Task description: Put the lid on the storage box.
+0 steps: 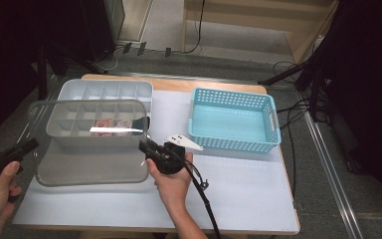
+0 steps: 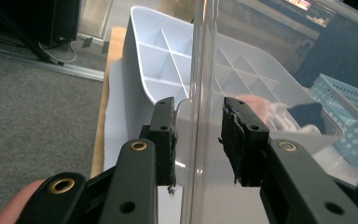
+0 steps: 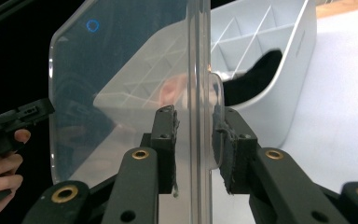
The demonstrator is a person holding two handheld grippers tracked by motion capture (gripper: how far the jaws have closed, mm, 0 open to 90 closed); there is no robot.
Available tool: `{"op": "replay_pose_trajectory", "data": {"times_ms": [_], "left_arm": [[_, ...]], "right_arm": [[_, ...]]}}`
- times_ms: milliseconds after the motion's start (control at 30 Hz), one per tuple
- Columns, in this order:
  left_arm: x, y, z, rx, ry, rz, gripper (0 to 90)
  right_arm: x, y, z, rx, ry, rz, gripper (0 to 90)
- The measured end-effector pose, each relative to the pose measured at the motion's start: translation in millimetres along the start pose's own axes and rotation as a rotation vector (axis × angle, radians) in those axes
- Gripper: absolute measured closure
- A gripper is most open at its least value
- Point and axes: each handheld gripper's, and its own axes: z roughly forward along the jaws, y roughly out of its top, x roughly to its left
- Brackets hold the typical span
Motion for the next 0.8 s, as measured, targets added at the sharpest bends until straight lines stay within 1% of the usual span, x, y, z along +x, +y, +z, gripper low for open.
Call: {"op": "replay_pose_trajectory", "data": {"times_ms": [133,167,300,333,367,400,433,467,500,533,633,667,700,733,800], "left_arm": [[0.5,15.5,8.2,-0.007,0.010,0.011,66.9],[0.9,19.5,10.6,-0.006,0.011,0.010,66.8],[2.9,34.4,20.7,-0.010,0.017,0.019,66.8],[3.6,37.9,23.8,-0.009,0.017,0.014,66.8],[3.6,37.9,23.8,-0.009,0.017,0.014,66.8],[5.3,44.9,30.0,-0.010,0.019,0.015,66.8],[5.6,48.5,33.2,-0.006,0.019,0.010,66.8],[5.8,52.1,36.3,-0.002,0.020,0.017,66.8],[5.7,55.7,39.8,-0.003,0.021,0.015,66.8],[6.1,59.4,42.2,0.003,0.024,0.023,66.8],[7.4,70.2,51.5,0.003,0.032,0.024,66.8],[7.4,70.2,51.5,0.003,0.032,0.024,66.8],[8.5,73.9,55.0,0.007,0.033,0.022,66.9],[10.3,80.0,62.6,0.009,0.038,0.014,66.8],[12.2,85.3,70.4,0.019,0.040,0.015,66.9]], "right_arm": [[-1.0,12.6,9.7,-0.012,-0.004,-0.017,70.2],[-0.9,16.1,11.9,-0.011,-0.006,-0.012,70.2],[-2.8,29.9,22.7,-0.018,-0.010,-0.017,69.9],[-3.0,32.8,25.2,-0.018,-0.014,-0.017,69.7],[-3.0,32.8,25.2,-0.018,-0.014,-0.017,69.7],[-3.9,38.3,30.6,-0.018,-0.021,-0.014,69.5],[-5.3,41.3,33.6,-0.024,-0.023,-0.023,69.4],[-5.4,44.5,35.8,-0.023,-0.027,-0.014,69.2],[-6.7,47.8,38.4,-0.025,-0.032,-0.013,69.1],[-8.2,51.0,41.3,-0.028,-0.033,-0.015,68.9],[-10.8,59.7,49.5,-0.022,-0.043,0.003,68.5],[-10.8,59.7,49.5,-0.022,-0.043,0.003,68.5],[-13.1,64.8,55.9,-0.017,-0.050,0.008,68.1],[-13.9,67.2,59.1,-0.012,-0.055,0.011,67.9],[-16.8,71.5,65.8,-0.007,-0.066,0.010,67.5]]}}
